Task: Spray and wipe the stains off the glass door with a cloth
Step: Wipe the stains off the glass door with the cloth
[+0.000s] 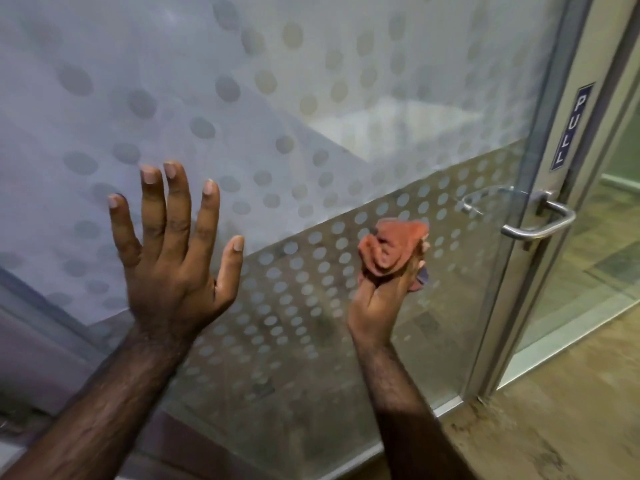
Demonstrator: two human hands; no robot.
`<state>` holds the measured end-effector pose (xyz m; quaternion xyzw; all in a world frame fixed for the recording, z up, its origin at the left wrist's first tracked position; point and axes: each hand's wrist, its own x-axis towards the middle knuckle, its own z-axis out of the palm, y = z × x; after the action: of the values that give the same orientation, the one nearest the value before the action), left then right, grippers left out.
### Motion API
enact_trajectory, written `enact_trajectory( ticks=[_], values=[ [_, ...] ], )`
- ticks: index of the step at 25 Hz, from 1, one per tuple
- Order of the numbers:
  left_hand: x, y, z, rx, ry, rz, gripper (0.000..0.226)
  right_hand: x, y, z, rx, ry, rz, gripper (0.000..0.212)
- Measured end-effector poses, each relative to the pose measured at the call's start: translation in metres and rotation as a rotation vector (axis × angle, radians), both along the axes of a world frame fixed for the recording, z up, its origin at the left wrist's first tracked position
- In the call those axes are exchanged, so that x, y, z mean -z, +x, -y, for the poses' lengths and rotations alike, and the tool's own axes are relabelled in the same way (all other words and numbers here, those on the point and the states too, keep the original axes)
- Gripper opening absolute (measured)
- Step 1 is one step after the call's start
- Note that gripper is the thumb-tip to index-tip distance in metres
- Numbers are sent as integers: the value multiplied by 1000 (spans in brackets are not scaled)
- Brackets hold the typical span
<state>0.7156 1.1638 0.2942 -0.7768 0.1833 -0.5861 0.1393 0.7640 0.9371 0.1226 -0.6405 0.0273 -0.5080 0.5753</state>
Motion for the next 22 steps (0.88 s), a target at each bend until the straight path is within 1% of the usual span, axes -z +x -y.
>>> enact_trajectory(
  ticks=[1,2,3,4,6,8,10,13,15,16,17,18,20,22],
  values=[
    [0,-2,3,-14,2,-3,77,-22,14,30,9,96,-35,75],
    [0,-3,4,-30,8,-8,77,-51,30,53,80,210,-38,70],
    [-1,-5,6,-40,-9,-34,77,-83,36,69,123,205,-21,69],
    [-1,-6,7,-50,-12,-36,76,-106,43,78,110,174,0,68],
    [-2,-7,10,-43,-3,-36,74,-150,46,74,91,57,66,67],
    [-5,-9,9,-13,-21,-44,72,-194,39,60,103,-151,168,72],
    [-6,-10,12,28,-59,-46,70,-221,23,30,91,-366,202,71],
    [-11,-14,11,7,-123,-38,71,-219,-1,-17,-5,-724,286,65],
    [-19,-17,4,-40,-210,-15,72,-214,-10,-26,-14,-952,341,68],
    [-22,-18,-1,-56,-250,-2,72,-218,-12,-22,-2,-1026,368,71],
    [-27,-21,-6,-68,-281,16,71,-229,-11,-15,8,-1044,386,74],
    [-32,-23,-10,-74,-303,28,70,-246,-9,-7,21,-1002,385,77],
    [-43,-27,-17,-94,-325,46,70,-295,-1,10,31,-768,341,85],
    [-55,-28,-24,-141,-337,73,69,-361,10,25,68,-489,281,85]
  ],
)
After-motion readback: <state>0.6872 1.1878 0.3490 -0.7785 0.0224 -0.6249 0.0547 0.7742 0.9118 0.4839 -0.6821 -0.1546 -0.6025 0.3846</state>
